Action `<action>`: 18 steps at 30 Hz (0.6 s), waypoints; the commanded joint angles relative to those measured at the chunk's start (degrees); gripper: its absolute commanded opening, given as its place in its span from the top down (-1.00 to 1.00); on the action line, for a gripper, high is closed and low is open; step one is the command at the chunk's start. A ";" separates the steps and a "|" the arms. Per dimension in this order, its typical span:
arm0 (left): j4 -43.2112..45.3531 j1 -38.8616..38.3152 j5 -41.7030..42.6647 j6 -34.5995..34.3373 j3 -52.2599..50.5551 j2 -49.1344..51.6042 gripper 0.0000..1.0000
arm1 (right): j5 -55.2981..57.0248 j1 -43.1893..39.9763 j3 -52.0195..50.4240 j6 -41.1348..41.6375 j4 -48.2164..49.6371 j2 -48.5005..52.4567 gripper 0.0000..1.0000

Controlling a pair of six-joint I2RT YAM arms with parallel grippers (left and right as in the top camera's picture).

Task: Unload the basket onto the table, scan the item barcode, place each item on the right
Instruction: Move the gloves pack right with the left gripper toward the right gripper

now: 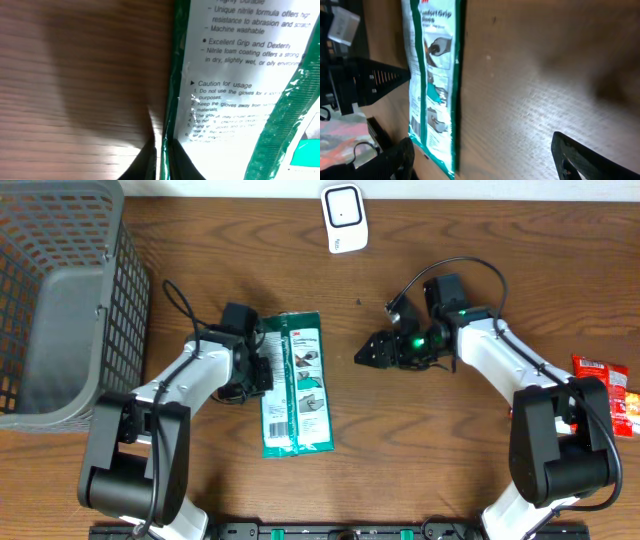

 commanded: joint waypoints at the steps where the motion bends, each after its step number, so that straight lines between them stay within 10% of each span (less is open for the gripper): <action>1: 0.72 -2.54 1.33 -0.33 -1.05 1.29 0.74 | 0.04 2.43 -2.19 1.20 0.28 0.26 -0.66; 13: 3.06 -9.64 1.33 -2.93 -1.05 1.31 0.73 | 2.58 8.09 -8.94 10.32 9.49 0.26 -0.63; 18: 3.89 -11.96 1.29 -2.91 -1.05 1.31 0.69 | 2.23 10.27 -12.57 14.97 16.28 0.26 -0.33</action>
